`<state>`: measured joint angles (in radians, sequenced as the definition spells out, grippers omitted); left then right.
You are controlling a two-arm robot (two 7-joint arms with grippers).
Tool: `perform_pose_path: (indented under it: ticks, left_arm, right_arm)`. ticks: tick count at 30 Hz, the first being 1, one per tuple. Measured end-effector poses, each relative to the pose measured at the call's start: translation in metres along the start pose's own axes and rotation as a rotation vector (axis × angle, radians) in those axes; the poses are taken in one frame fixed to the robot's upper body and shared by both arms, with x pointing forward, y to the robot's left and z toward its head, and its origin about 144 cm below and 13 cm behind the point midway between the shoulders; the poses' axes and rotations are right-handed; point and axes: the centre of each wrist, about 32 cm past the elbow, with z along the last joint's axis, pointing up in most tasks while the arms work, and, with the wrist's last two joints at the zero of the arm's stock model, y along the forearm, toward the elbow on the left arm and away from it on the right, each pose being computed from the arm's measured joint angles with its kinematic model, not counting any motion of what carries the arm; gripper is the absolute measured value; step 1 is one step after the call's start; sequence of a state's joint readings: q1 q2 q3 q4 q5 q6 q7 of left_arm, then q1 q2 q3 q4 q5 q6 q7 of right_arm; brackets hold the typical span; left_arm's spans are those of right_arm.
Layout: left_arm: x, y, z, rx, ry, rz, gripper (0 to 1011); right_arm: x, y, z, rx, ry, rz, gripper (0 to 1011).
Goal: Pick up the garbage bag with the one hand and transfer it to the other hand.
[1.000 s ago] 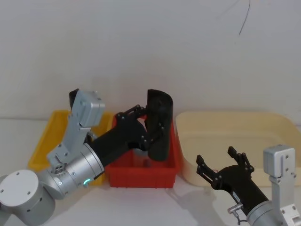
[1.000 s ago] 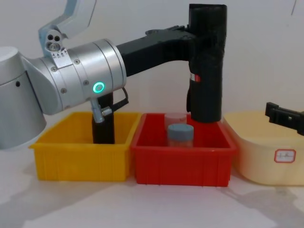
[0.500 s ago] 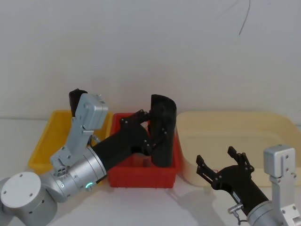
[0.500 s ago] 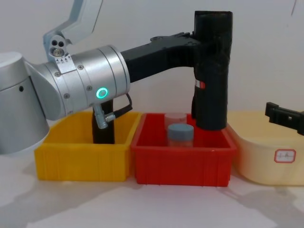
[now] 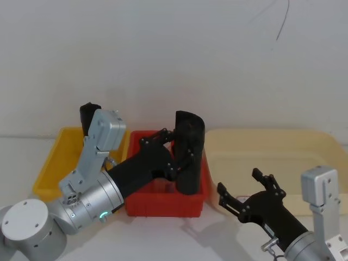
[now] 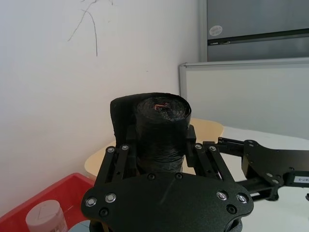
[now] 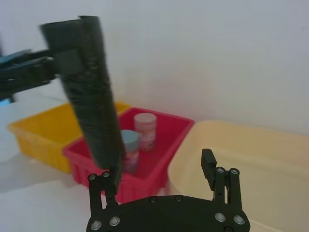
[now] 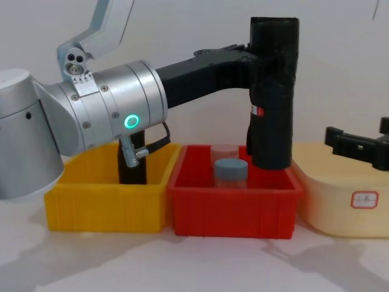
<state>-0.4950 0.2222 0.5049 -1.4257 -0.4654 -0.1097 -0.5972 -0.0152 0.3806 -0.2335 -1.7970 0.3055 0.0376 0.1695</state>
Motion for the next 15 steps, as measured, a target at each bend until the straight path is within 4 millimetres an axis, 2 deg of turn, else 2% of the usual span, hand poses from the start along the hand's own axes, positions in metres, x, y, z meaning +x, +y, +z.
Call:
perform_pose_path:
  ticks: [15]
  left_arm:
    - [0.0,0.0,0.0,0.002,0.003,-0.002,524]
  right_arm:
    - [-0.003,0.015,0.003,0.013,-0.002,0.15,1000]
